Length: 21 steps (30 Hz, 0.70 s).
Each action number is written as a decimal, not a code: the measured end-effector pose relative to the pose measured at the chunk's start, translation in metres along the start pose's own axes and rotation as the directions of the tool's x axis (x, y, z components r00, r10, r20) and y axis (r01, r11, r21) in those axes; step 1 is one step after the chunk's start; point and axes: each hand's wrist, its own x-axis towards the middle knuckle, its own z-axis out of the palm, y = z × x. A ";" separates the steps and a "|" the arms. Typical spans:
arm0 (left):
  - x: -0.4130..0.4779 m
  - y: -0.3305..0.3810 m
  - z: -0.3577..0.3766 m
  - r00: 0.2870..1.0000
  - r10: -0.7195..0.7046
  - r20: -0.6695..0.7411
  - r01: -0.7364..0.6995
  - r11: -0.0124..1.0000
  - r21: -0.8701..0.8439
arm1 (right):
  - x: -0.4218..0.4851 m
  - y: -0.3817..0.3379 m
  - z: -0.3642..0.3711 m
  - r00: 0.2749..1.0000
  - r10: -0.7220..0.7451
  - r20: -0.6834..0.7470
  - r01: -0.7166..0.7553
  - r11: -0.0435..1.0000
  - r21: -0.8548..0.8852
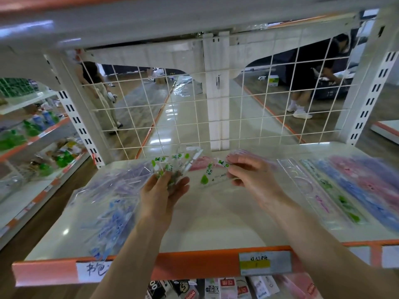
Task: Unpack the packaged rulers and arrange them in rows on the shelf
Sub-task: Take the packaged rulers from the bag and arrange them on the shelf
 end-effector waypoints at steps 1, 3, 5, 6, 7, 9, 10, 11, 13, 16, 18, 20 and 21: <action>0.000 0.001 0.000 1.000 0.000 -0.006 0.000 1.000 -0.012 | 0.000 0.000 -0.002 1.000 -0.006 -0.010 0.005 1.000 -0.025; 0.001 0.001 -0.001 1.000 -0.011 -0.004 0.011 1.000 -0.007 | 0.000 0.000 -0.003 1.000 -0.006 -0.023 0.006 1.000 -0.004; 0.001 -0.001 -0.001 0.999 -0.032 0.019 0.032 0.999 0.002 | 0.000 0.000 -0.002 0.999 -0.009 -0.033 0.011 0.999 0.042; 0.001 -0.002 -0.001 0.998 -0.047 0.040 0.047 0.999 0.003 | 0.000 0.000 -0.001 0.999 -0.017 -0.034 0.019 0.999 0.050; 0.000 -0.002 0.000 0.996 -0.064 0.067 0.063 0.998 0.005 | 0.000 0.002 0.000 0.999 -0.028 -0.035 0.030 0.999 0.038; -0.002 -0.004 0.000 0.988 -0.088 0.125 0.085 0.996 0.031 | 0.001 0.005 -0.001 0.998 -0.049 -0.039 0.049 0.999 -0.006; -0.004 -0.005 0.001 0.985 -0.090 0.146 0.083 0.995 0.054 | 0.001 0.005 -0.002 0.997 -0.055 -0.045 0.054 0.998 -0.025; -0.005 -0.005 0.002 0.985 -0.077 0.155 0.064 0.994 0.087 | 0.002 0.007 -0.002 0.997 -0.062 -0.052 0.060 0.997 -0.047; -0.008 -0.007 0.005 0.990 0.003 0.143 -0.030 0.982 0.189 | 0.001 0.009 -0.001 0.996 -0.071 -0.052 0.067 0.995 -0.080; -0.008 -0.006 0.005 0.982 0.175 0.075 -0.189 0.941 0.282 | 0.003 0.018 0.006 0.994 -0.096 -0.046 0.083 0.973 -0.215; -0.006 -0.003 0.001 0.965 0.257 -0.044 -0.238 0.939 0.248 | 0.007 0.021 0.011 0.993 -0.119 -0.014 0.101 0.894 -0.437; -0.001 -0.001 -0.004 0.934 0.307 -0.183 -0.261 0.936 0.236 | 0.013 0.017 0.018 0.995 -0.090 0.036 0.096 0.852 -0.516; 0.001 0.000 -0.006 0.923 0.314 -0.221 -0.262 0.936 0.235 | 0.016 0.014 0.023 0.996 -0.067 0.056 0.086 0.843 -0.531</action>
